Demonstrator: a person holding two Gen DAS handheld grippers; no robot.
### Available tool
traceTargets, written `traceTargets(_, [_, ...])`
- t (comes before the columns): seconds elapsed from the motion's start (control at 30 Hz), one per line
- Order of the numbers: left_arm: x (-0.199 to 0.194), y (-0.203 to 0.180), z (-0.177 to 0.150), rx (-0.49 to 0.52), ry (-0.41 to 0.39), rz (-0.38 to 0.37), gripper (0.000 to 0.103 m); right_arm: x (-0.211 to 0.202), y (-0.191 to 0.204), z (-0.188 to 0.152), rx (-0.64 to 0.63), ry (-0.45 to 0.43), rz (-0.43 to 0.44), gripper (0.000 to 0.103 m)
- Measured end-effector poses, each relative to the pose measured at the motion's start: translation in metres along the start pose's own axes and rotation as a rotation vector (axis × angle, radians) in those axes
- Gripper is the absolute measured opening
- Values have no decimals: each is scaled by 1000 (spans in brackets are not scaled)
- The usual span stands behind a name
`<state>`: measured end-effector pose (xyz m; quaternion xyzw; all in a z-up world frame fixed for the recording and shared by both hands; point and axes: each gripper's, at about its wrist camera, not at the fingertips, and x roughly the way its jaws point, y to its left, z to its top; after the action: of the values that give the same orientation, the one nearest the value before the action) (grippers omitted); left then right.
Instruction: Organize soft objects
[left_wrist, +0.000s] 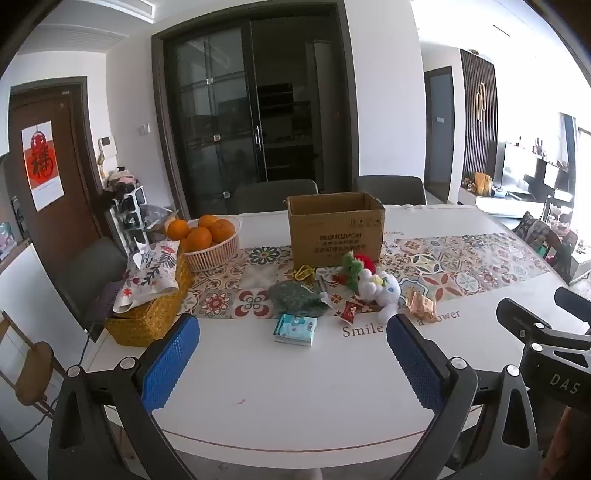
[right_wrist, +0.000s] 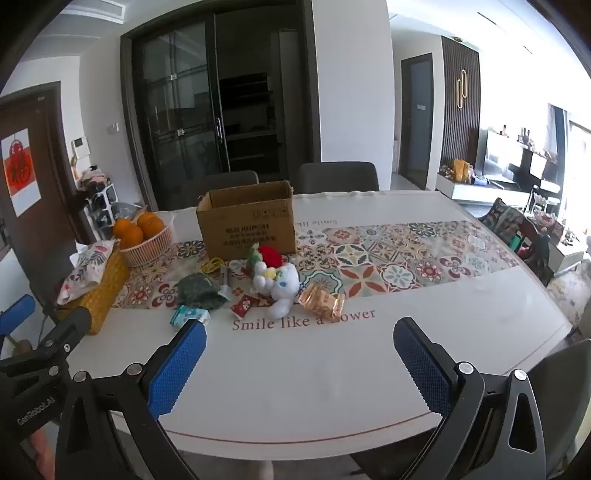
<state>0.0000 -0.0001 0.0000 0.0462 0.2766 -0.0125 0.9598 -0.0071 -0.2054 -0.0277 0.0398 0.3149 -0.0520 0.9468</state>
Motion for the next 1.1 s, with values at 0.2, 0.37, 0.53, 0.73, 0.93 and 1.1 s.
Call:
traceTargets(0.2, [0,0,-1,-3,-10,10,103,0,2,0,-6,-8,2,103])
traceTargets(0.37, [-2,-5,-1,-3,-13,24,103,0,0,1,-1,-11,5,103])
traceTargets(0.53, [-2,-3,-1,-3,-16,31,103,-1,1,0,0,-11,6,103])
traceTargets(0.73, [-2,-1,0,0,-19,18,103,0,2,1,0,-12,8,103])
traceTargets(0.93, [-3,-1,-1,-2,-20,15,103,-3,2,0,4,-13,12,103])
traceTargets(1.1, [-3,-2,-1,-2,-20,12,103,-3,2,0,3,-13,12,103])
